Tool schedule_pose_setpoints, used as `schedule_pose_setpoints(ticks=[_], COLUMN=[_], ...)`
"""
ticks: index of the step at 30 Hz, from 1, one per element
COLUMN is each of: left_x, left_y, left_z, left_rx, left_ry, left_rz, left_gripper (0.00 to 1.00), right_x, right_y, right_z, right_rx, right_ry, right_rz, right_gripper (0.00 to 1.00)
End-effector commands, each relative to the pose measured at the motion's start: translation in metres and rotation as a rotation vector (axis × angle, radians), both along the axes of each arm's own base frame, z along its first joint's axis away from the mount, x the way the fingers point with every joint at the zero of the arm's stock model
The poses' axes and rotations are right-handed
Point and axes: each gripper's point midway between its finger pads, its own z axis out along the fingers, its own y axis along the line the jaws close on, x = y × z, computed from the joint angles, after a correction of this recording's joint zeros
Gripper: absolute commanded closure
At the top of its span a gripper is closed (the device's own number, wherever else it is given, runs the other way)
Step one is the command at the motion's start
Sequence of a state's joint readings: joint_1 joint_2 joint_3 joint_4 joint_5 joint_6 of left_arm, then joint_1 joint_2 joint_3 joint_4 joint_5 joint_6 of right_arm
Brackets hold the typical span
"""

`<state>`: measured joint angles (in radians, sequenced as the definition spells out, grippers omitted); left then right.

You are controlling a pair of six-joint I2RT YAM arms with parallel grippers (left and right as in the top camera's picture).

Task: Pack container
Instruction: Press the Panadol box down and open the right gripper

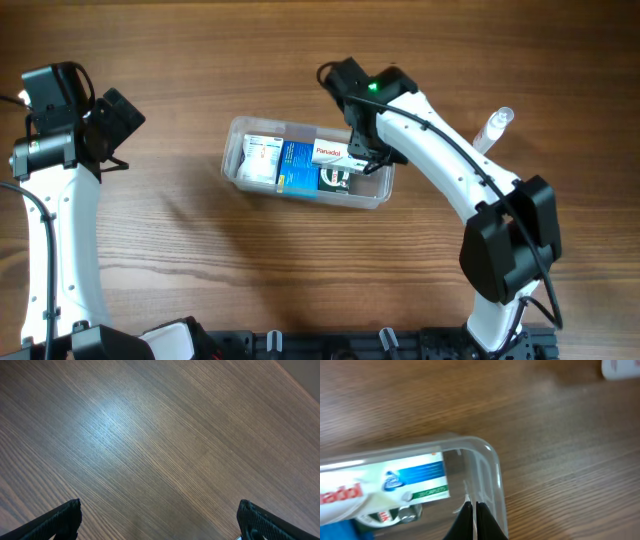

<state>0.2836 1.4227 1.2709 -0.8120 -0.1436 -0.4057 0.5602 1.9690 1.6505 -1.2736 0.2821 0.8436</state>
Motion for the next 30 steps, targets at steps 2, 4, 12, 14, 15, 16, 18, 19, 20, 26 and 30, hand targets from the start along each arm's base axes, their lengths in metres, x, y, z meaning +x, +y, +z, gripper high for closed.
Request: schedule_pose_setpoints(ticks=[2,4,12,14,15,16,18,19,20,26,30], left_x=[-0.001,-0.001,-0.001,-0.001,-0.001,-0.001,-0.001,-0.001,-0.001,-0.001,-0.001], left_y=[0.001,0.001,0.001,0.001,0.001,0.001,0.001,0.001,0.001,0.001,0.001], left_z=[0.004,0.004,0.004,0.004,0.004,0.004,0.004,0.004,0.004,0.004,0.004], left_rx=[0.005,0.005,0.005,0.005,0.005,0.005,0.005,0.005,0.005,0.005,0.005], left_ry=[-0.009,-0.009,-0.009,-0.01,-0.01,-0.01,-0.01,-0.009,-0.01,-0.01,-0.009], left_rz=[0.0,0.0,0.0,0.0,0.0,0.0,0.0,0.0,0.0,0.0,0.0], left_gripper=[0.01,0.0,0.0,0.0,0.0,0.0,0.0,0.0,0.0,0.0,0.0], right_x=[-0.005,-0.005,0.002,0.001,0.001,0.001,0.002,0.002,0.002,0.003,0.004], right_y=[-0.009,-0.01,-0.005,-0.005,-0.006,-0.007,-0.009,-0.009,-0.009,-0.008,-0.007], right_z=[-0.014,-0.02,-0.026,-0.033,-0.037,-0.04,-0.041,-0.042,-0.042,-0.043,-0.048], right_rx=[-0.037,-0.035,-0.022,-0.034,-0.042,-0.05,-0.066,-0.069,-0.069,-0.066,-0.066], right_ry=[-0.019,-0.021,-0.041,-0.022,-0.011,-0.007,-0.009,-0.009,-0.009,-0.013,-0.006], right_rz=[-0.048,-0.05,-0.05,-0.045,-0.041,-0.039,-0.039,-0.039,-0.039,-0.038,-0.038], right_gripper=[0.96,0.96,0.96,0.96,0.96,0.96,0.95,0.96,0.96,0.96,0.96])
